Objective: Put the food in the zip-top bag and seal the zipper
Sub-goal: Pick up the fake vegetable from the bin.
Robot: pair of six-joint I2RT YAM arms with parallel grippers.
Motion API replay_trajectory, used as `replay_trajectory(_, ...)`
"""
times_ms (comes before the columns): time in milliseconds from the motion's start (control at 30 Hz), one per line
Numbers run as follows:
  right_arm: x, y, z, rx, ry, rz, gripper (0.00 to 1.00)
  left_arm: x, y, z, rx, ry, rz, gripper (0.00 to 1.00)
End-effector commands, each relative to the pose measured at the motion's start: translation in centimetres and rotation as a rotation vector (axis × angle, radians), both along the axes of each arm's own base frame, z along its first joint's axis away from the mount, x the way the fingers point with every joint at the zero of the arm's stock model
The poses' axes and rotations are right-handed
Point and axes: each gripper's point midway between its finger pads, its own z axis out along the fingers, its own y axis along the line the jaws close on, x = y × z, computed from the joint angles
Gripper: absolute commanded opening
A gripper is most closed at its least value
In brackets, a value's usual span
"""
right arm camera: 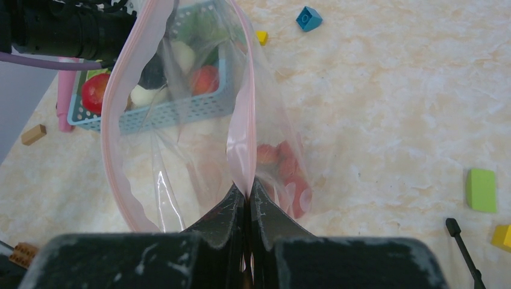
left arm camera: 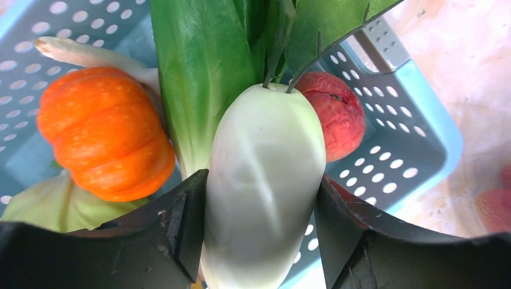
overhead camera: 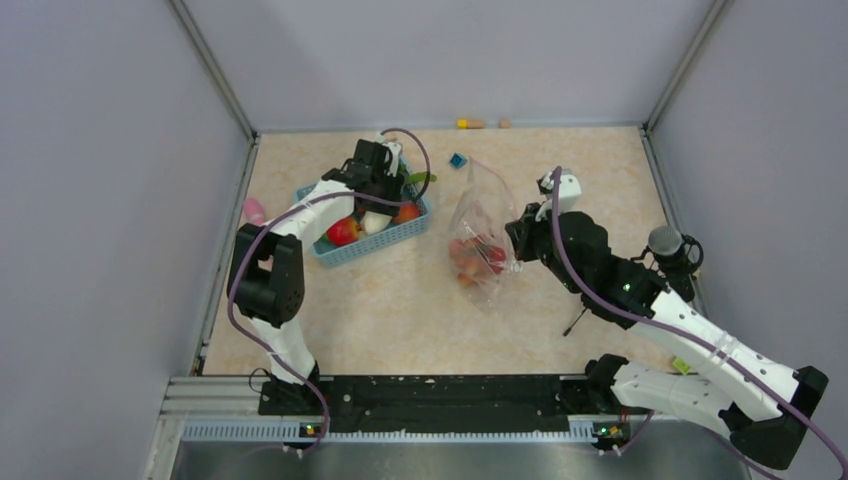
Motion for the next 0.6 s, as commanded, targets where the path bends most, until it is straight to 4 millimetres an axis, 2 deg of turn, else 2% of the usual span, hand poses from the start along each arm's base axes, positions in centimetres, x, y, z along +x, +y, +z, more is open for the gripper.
replay_trajectory(0,0.4,-0.3,1.4,0.034,-0.045,-0.012,0.0,0.7,-0.5,7.4,-0.095,-0.162,0.009,0.17)
replay_trajectory(33,0.4,-0.2,1.4,0.035,-0.045,-0.01,0.0,0.5,-0.5,8.6,-0.11,-0.187,0.009,0.12)
replay_trajectory(133,0.3,-0.1,1.4,0.039,-0.045,-0.002,0.0,-0.9,-1.8,11.5,-0.209,-0.234,-0.05,0.07)
replay_trajectory(233,0.3,0.1,1.4,0.039,-0.042,0.008,0.0,-2.9,-3.3,15.2,-0.33,-0.306,-0.123,0.04)
replay_trajectory(367,0.1,0.4,1.4,0.044,-0.04,0.024,0.0,-6.6,-5.4,20.7,-0.521,-0.42,-0.266,0.0)
replay_trajectory(433,0.0,0.5,1.5,0.048,-0.041,0.032,0.0,-8.5,-6.5,24.3,-0.637,-0.514,-0.338,0.0)
replay_trajectory(567,-0.2,1.0,1.8,0.061,-0.042,0.062,0.0,-12.9,-8.6,29.6,-0.799,-0.615,-0.543,0.0)
